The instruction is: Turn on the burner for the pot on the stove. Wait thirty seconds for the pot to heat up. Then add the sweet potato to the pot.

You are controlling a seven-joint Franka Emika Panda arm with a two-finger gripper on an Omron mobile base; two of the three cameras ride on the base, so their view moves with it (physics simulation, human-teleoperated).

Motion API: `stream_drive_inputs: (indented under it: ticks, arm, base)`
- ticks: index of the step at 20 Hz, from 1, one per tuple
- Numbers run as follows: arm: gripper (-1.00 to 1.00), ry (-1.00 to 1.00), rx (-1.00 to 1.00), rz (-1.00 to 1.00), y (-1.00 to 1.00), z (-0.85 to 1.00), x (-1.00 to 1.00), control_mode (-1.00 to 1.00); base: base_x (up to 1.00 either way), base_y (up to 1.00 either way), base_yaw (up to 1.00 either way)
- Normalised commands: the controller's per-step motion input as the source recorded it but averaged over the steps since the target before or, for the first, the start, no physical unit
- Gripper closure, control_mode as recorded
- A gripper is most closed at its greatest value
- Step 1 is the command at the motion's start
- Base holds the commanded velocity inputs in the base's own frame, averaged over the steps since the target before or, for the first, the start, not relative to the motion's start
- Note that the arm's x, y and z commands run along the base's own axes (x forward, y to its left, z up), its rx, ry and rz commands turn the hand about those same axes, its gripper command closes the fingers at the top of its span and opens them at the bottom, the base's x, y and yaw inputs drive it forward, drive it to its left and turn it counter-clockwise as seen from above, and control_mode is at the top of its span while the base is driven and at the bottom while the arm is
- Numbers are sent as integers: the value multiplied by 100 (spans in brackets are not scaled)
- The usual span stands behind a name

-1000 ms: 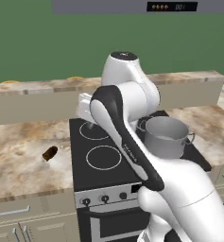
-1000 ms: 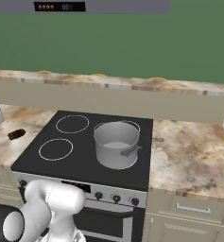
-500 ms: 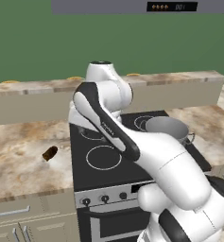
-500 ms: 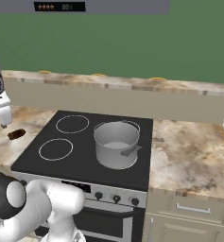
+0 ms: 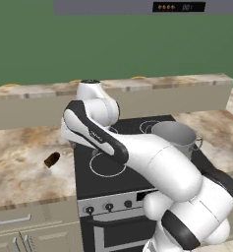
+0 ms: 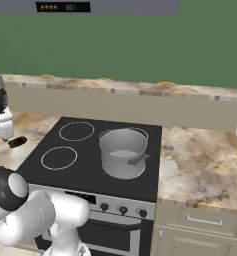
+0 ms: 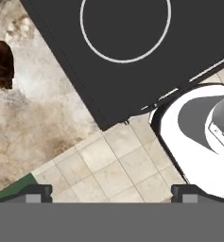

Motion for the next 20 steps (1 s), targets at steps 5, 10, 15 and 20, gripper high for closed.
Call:
stream_drive_inputs:
  ticks: [5, 10, 15, 20]
  arm:
    - [-100, 0, 0, -2, 25, -12, 40, -100]
    - [-100, 0, 0, -1, 30, -30, 53, -100]
    - [-100, 0, 0, -2, 27, -39, 37, -100]
    - [-100, 0, -5, -6, 14, -18, 30, -100]
  base:
    - [0, 0, 0]
    - [0, 0, 0]
    - [0, 0, 0]
    - [0, 0, 0]
